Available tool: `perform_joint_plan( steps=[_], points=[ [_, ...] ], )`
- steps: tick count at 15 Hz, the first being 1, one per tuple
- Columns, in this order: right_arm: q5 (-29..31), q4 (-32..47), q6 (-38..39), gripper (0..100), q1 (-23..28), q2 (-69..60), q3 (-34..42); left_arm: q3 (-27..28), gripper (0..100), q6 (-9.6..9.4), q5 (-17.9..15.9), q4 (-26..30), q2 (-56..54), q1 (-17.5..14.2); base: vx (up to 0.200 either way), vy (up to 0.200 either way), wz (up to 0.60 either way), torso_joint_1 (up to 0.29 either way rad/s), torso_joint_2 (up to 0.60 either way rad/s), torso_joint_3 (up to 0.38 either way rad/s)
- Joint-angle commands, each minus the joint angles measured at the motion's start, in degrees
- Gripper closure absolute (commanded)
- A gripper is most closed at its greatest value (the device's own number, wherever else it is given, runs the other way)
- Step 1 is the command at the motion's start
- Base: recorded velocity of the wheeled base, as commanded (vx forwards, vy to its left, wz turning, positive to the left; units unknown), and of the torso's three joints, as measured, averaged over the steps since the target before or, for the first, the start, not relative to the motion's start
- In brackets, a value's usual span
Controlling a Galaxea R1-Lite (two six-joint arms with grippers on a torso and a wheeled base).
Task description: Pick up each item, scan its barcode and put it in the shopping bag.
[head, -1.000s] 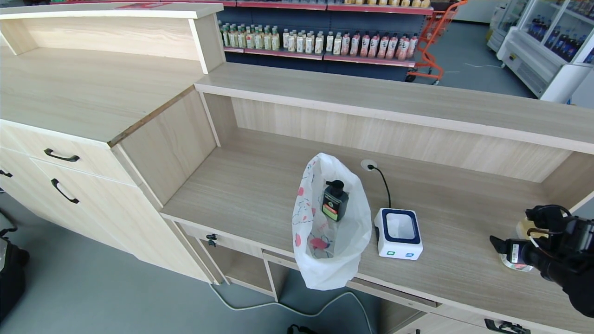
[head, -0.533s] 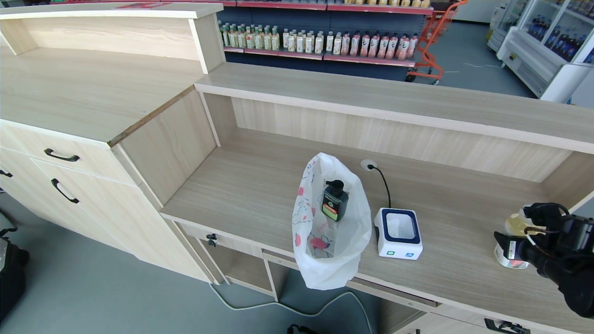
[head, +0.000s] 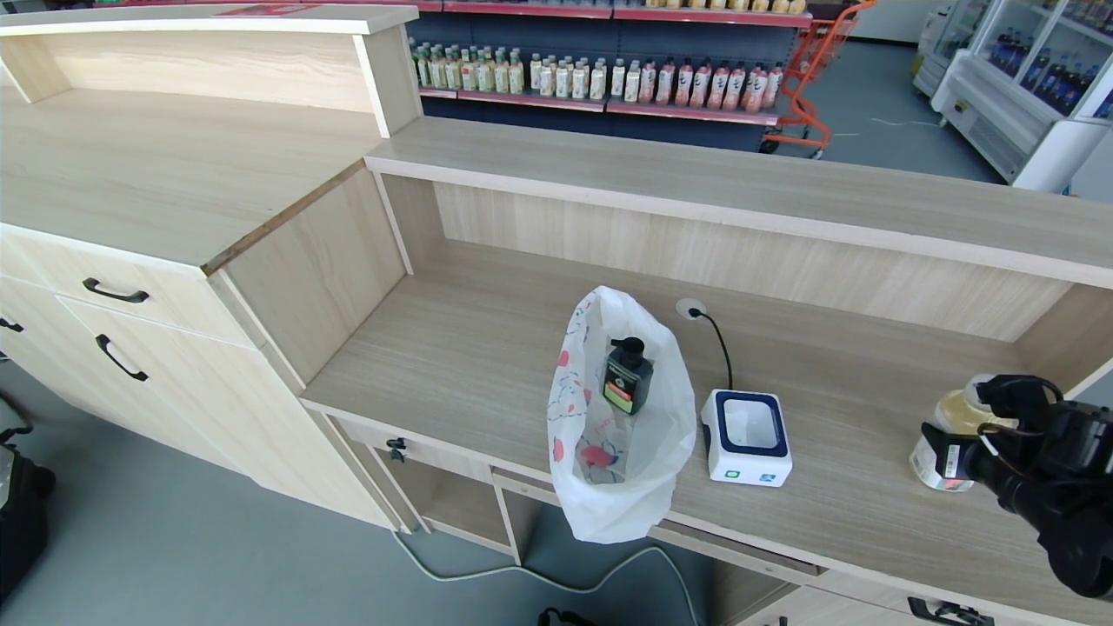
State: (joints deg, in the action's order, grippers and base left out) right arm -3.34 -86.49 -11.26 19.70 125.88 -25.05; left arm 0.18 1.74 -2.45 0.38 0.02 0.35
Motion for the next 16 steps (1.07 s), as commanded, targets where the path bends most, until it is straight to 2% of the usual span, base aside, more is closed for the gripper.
perform_joint_plan(
  steps=[1,4,8,10,12,13,16],
  points=[
    [-1.58,-0.08,0.01,100,-0.45,-1.43,-0.26,-0.01,0,0.01,-0.01,0.06,-0.02,0.0,0.0,0.0,0.0,0.0,0.0,0.0],
    [-8.79,5.98,1.42,100,-1.51,-11.18,-0.17,-0.01,0,0.01,-0.01,-0.03,-0.02,0.0,0.0,0.0,0.0,0.0,0.0,0.0],
    [-9.67,12.22,5.2,100,-1.59,-19.18,0.09,-0.01,0,0.01,-0.01,-0.03,-0.02,0.0,0.0,0.0,0.0,0.0,0.0,0.0],
    [-12.22,15.56,7.05,100,-1.59,-23.31,-0.26,-0.01,0,0.01,-0.01,-0.03,-0.02,0.0,0.0,0.0,0.0,0.0,0.0,0.0],
    [-18.9,22.6,10.65,100,-2.65,-30.96,-0.79,-0.01,0,0.01,-0.01,0.06,-0.02,0.0,0.0,0.0,0.0,0.0,0.0,0.0],
    [-26.02,30.15,14.78,100,-4.23,-38.69,-1.84,-0.01,0,0.01,-0.01,0.06,-0.02,0.0,0.0,0.0,0.0,0.0,0.0,0.0],
    [-39.46,41.76,23.13,100,-8.89,-51.35,-2.99,-0.01,0,0.01,-0.01,-0.03,-0.02,0.0,0.0,0.0,0.0,0.0,0.0,0.0]
  ],
)
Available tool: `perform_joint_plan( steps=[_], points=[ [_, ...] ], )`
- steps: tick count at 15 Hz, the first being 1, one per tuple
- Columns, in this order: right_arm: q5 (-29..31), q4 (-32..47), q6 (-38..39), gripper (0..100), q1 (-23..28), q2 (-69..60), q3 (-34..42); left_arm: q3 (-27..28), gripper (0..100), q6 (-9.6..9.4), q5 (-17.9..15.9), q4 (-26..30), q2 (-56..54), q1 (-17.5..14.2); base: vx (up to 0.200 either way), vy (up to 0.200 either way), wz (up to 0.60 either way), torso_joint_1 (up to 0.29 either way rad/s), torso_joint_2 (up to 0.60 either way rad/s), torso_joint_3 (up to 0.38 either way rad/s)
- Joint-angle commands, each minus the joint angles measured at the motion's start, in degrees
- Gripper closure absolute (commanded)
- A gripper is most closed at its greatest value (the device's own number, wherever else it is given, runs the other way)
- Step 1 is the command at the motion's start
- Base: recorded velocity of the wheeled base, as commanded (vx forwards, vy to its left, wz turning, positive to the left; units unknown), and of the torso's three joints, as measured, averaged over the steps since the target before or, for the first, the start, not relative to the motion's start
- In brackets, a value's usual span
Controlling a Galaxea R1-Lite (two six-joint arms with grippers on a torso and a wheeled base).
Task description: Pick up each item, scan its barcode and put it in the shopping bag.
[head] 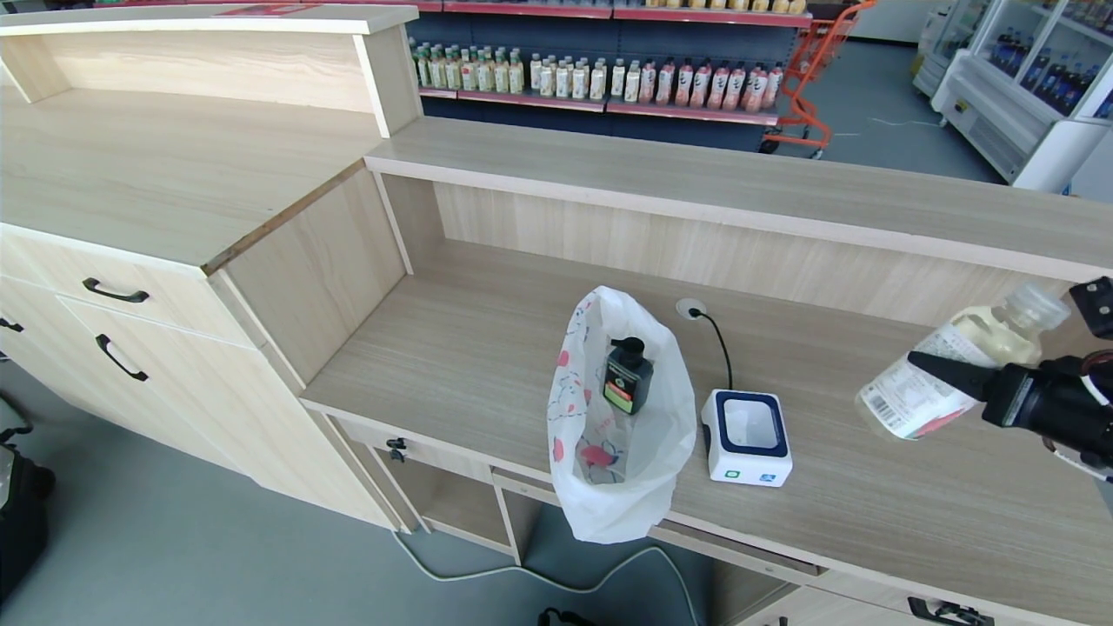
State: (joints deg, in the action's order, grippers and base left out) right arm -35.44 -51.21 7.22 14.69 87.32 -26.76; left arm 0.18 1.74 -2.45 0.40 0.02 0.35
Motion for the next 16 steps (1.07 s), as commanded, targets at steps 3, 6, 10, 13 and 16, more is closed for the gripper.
perform_joint_plan(
  steps=[3,6,10,13,16],
  points=[
    [-13.96,7.44,9.57,100,-10.73,-17.45,-1.45,-0.01,0,0.01,-0.01,-0.05,-0.02,0.0,0.0,0.0,0.0,0.0,0.0,0.0],
    [-16.68,7.36,18.8,100,-18.47,-21.23,-4.44,-0.01,0,0.01,-0.01,-0.05,-0.02,0.0,0.0,0.0,0.0,0.0,0.0,0.0],
    [-20.2,7.44,26.45,100,-25.41,-25.01,-8.4,-0.01,0,0.01,-0.01,-0.05,-0.02,0.0,0.0,0.0,0.0,0.0,0.0,0.0],
    [-21.43,7.44,28.91,100,-28.93,-27.03,-9.72,-0.01,0,0.01,-0.01,-0.05,-0.02,0.0,0.0,0.0,0.0,0.0,0.0,0.0],
    [-22.31,7.44,30.66,100,-30.42,-28.17,-9.54,-0.01,0,0.01,-0.01,-0.05,-0.02,0.0,0.0,0.0,0.0,0.0,0.0,0.0]
  ],
)
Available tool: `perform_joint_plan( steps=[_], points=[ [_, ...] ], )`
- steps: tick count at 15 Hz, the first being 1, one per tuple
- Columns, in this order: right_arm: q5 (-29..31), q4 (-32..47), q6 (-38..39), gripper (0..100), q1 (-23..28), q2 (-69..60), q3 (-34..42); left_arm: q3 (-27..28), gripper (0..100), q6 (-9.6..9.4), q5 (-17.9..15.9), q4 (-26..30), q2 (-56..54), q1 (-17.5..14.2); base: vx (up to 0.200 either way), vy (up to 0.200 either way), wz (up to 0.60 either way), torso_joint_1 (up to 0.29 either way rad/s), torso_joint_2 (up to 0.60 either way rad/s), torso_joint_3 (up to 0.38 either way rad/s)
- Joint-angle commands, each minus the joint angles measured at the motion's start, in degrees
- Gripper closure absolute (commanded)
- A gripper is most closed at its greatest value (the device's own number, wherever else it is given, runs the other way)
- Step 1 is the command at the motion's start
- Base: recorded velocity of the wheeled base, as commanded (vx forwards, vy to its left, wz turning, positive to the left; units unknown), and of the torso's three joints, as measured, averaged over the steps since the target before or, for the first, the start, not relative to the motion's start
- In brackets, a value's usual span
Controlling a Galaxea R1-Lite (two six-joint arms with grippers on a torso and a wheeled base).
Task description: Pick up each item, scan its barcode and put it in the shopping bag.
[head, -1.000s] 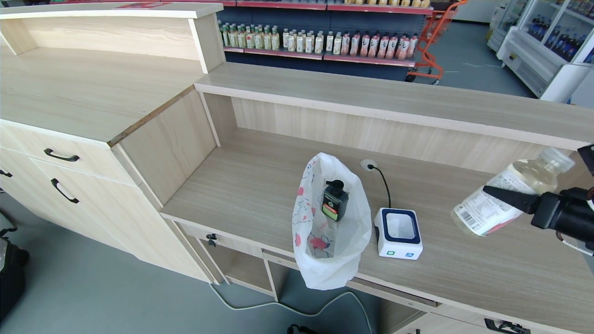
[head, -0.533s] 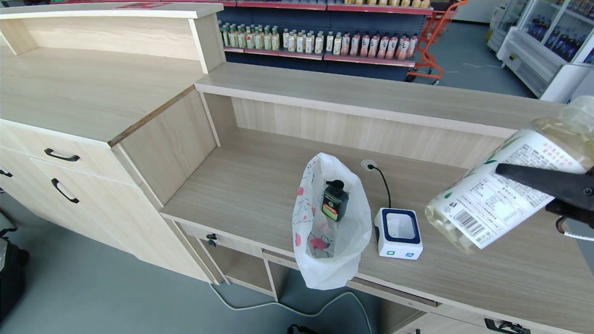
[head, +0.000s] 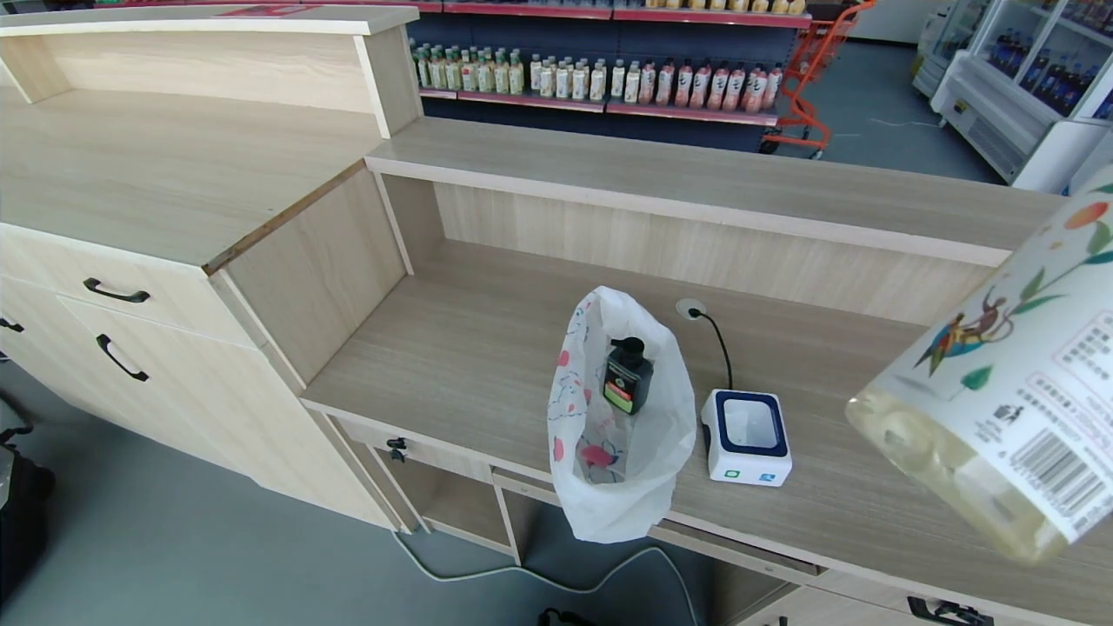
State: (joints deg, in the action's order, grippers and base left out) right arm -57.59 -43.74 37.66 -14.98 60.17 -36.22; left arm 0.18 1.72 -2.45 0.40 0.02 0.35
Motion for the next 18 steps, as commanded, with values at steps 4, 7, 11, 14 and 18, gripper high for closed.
perform_joint_plan(
  steps=[4,7,11,14,18],
  points=[
    [-2.97,-0.12,1.1,100,-1.54,-1.29,-0.52,-0.01,0,0.04,-0.01,0.04,-0.02,0.0,0.0,0.0,0.0,0.0,0.0,0.0],
    [-3.41,0.06,1.45,100,-3.91,-1.37,-0.52,-0.01,0,0.04,-0.01,-0.05,-0.02,0.0,0.0,0.0,0.0,0.0,0.0,0.0],
    [-3.06,0.06,12.0,100,-3.74,-2.87,-0.43,-0.01,0,0.04,-0.01,-0.05,-0.02,0.0,0.0,0.0,0.0,0.0,0.0,0.0],
    [-3.41,0.15,12.79,100,-3.74,-4.36,-0.08,-0.01,0,0.04,-0.01,-0.05,-0.02,0.0,0.0,0.0,0.0,0.0,0.0,0.0],
    [-3.5,0.15,12.97,100,-3.91,-4.71,-0.08,-0.01,0,0.04,-0.01,0.04,-0.02,0.0,0.0,0.0,0.0,0.0,0.0,0.0]
  ],
)
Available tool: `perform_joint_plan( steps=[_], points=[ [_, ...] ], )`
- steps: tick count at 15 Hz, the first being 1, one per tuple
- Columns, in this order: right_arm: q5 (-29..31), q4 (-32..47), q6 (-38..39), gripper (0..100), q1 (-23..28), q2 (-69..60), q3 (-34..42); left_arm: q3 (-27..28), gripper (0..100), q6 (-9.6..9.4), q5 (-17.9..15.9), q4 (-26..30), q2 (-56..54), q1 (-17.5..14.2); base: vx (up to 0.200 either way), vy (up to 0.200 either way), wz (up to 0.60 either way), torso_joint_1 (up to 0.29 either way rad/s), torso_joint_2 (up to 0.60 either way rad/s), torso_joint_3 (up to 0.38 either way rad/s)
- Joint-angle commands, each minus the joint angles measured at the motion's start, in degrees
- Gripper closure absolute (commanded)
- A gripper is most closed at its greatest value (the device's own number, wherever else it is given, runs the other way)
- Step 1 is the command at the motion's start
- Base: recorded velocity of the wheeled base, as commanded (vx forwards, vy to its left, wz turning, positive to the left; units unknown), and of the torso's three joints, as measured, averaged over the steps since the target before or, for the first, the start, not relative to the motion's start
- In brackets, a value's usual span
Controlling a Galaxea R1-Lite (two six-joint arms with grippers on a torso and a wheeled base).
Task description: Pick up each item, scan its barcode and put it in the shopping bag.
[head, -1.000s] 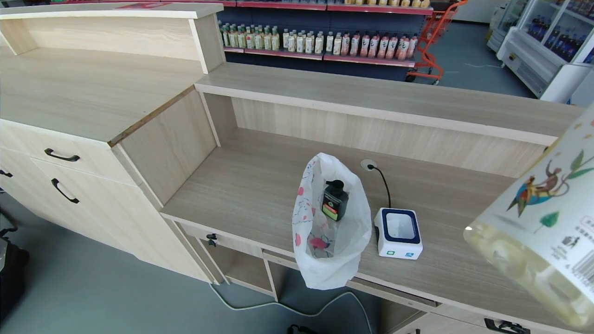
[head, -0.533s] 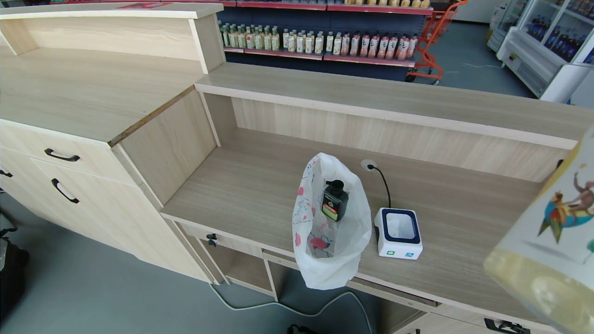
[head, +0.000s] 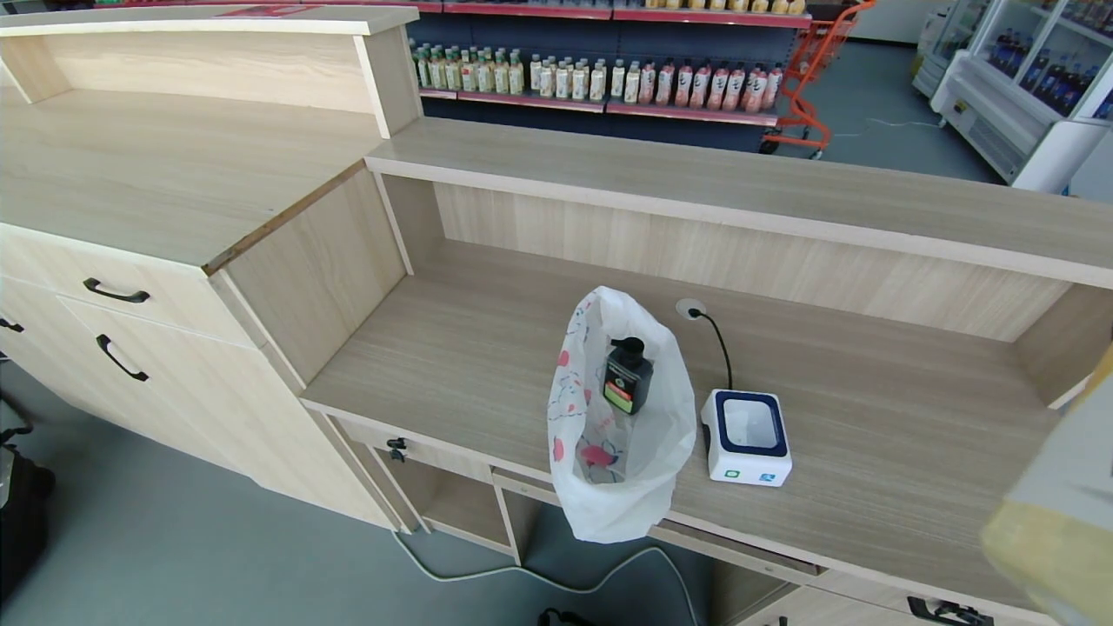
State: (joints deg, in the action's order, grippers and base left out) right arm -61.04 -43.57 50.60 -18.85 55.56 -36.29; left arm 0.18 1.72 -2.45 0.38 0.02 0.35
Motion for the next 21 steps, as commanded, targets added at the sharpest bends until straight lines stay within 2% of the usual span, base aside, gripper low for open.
perform_joint_plan(
  steps=[1,10,13,17,21],
  points=[
    [0.04,0.06,0.11,100,0.04,-1.16,0.7,-0.01,0,0.04,-0.01,-0.03,-0.02,0.0,0.0,0.0,0.0,0.0,0.0,0.0],
    [0.57,0.24,-0.42,100,3.47,-2.3,2.19,-0.01,0,0.04,-0.01,-0.03,-0.02,0.0,0.0,0.0,0.0,0.0,0.0,0.0],
    [0.83,-2.31,-4.55,100,5.75,0.77,2.45,-0.01,0,0.04,-0.01,0.06,-0.02,0.0,0.0,0.0,0.0,0.0,0.0,0.0],
    [10.06,-3.01,-29.33,100,6.45,10.35,3.07,-0.01,0,0.04,-0.01,-0.03,-0.02,0.0,0.0,0.0,0.0,0.0,0.0,0.0],
    [11.64,-5.3,-58.43,100,14.63,22.48,4.3,-0.01,0,0.04,-0.01,-0.03,-0.02,0.0,0.0,0.0,0.0,0.0,0.0,0.0]
  ],
)
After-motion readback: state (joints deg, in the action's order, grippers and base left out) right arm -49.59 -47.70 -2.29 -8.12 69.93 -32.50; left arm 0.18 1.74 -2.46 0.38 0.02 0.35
